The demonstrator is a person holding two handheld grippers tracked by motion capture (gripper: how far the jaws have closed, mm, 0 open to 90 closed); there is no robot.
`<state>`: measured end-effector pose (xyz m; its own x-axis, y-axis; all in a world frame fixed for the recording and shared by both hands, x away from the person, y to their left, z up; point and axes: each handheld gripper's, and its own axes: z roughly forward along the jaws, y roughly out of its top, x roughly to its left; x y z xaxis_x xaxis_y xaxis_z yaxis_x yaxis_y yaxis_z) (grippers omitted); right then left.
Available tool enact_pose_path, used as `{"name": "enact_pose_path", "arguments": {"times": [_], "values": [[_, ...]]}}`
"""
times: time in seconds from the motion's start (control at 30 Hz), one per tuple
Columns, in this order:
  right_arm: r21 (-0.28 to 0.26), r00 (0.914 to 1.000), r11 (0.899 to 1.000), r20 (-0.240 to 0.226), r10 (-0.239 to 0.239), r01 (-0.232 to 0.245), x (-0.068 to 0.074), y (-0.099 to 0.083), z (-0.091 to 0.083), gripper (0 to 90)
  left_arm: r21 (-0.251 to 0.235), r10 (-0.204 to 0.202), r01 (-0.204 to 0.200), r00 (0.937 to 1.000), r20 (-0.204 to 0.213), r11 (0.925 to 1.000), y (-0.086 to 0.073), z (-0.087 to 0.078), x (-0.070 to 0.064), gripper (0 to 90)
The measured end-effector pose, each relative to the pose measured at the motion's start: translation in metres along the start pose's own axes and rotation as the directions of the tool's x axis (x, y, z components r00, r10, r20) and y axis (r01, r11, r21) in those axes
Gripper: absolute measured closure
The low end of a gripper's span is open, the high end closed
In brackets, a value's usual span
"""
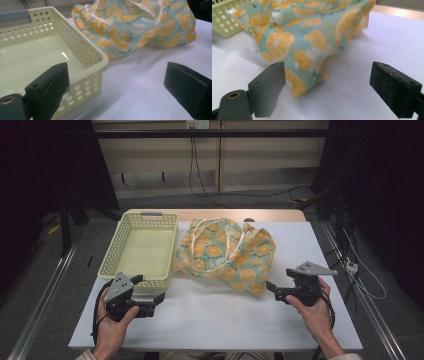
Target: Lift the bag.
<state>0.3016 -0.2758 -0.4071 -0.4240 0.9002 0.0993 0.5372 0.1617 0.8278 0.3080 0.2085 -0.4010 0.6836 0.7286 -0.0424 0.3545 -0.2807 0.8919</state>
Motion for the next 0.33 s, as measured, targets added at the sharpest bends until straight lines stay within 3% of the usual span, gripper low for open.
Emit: {"name": "enact_pose_path", "arguments": {"times": [0.2,0.33], "values": [[0.009,0.9996,1.000,0.000,0.027,-0.027,0.001,-0.022,0.001,13.8,-0.039,-0.058,0.058,0.9983,0.000,0.9975,-0.014,-0.006,0.002,6.0],[-0.023,0.9994,0.999,0.009,0.033,-0.033,-0.001,-0.020,-0.002,12.6,-0.054,-0.057,0.056,0.9982,-0.020,0.9969,-0.016,-0.008,0.005,5.9]]}}
